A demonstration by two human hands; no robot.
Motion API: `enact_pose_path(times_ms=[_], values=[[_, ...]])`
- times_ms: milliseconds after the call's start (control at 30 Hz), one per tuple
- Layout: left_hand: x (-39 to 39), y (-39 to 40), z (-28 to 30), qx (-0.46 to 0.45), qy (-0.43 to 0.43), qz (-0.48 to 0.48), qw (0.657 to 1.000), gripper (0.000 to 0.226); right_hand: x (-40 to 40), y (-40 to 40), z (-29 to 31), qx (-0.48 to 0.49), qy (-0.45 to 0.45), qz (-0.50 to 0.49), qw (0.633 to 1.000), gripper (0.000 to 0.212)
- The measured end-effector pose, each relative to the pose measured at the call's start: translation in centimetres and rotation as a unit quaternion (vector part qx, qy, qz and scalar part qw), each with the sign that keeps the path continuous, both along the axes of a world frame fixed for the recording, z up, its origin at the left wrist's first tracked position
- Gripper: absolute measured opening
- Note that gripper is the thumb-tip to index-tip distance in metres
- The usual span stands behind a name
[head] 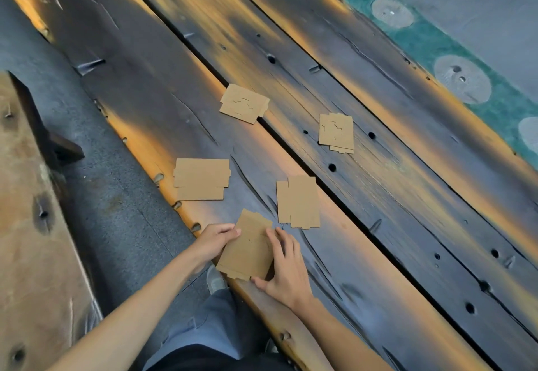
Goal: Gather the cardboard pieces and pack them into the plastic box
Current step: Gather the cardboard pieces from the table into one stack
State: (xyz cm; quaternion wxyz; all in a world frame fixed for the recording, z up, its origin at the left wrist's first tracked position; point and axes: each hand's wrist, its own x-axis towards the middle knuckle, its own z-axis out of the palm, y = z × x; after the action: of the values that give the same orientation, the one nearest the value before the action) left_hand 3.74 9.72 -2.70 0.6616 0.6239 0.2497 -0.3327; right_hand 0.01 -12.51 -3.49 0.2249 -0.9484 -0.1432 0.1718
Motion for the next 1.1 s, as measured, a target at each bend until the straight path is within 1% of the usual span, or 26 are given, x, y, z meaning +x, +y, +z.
enact_pose_path(times_ms=[100, 200, 267, 333, 433, 500, 567, 667, 767, 933, 1000, 1100], values=[[0.9, 2.0, 0.5, -0.006, 0.003, 0.012, 1.000, 0.024, 2.2, 1.6, 0.5, 0.012, -0.011, 0.028, 0.999, 0.109], [1.8, 4.6, 0.9, -0.005, -0.018, 0.041, 0.999, 0.026, 4.9, 3.4, 1.0, 0.031, -0.014, 0.049, 0.998, 0.113], [2.4, 6.5, 1.3, -0.001, -0.021, 0.092, 0.996, 0.025, 7.0, 4.8, 1.2, 0.049, -0.010, 0.040, 0.998, 0.119], [2.8, 8.4, 1.6, 0.001, -0.018, 0.157, 0.987, 0.023, 9.4, 6.2, 1.4, 0.075, 0.010, 0.011, 0.997, 0.125], [3.4, 11.2, 1.8, -0.009, -0.014, 0.254, 0.967, 0.024, 13.2, 8.5, 1.1, 0.107, 0.081, -0.008, 0.991, 0.127], [3.5, 13.0, 2.0, -0.001, -0.007, 0.305, 0.952, 0.025, 15.6, 10.2, 0.6, 0.090, 0.129, 0.012, 0.988, 0.123], [3.4, 14.3, 2.1, 0.014, 0.004, 0.342, 0.939, 0.022, 17.6, 11.8, 0.0, 0.052, 0.136, 0.044, 0.988, 0.117], [3.2, 15.8, 2.0, 0.026, 0.017, 0.368, 0.929, 0.020, 19.6, 14.3, -0.6, 0.016, 0.109, 0.075, 0.991, 0.115], [2.8, 16.6, 1.7, 0.028, 0.022, 0.375, 0.926, 0.022, 20.6, 16.3, -0.9, -0.020, 0.087, 0.095, 0.991, 0.121], [2.7, 17.7, 1.3, 0.027, 0.028, 0.383, 0.923, 0.023, 21.0, 17.9, -1.8, -0.083, 0.090, 0.115, 0.986, 0.130], [3.0, 18.0, 1.1, 0.024, 0.027, 0.386, 0.922, 0.023, 21.1, 18.0, -2.1, -0.092, 0.090, 0.110, 0.986, 0.128], [3.5, 18.1, 1.1, 0.021, 0.028, 0.383, 0.923, 0.023, 21.3, 18.1, -2.4, -0.092, 0.072, 0.091, 0.989, 0.119]])
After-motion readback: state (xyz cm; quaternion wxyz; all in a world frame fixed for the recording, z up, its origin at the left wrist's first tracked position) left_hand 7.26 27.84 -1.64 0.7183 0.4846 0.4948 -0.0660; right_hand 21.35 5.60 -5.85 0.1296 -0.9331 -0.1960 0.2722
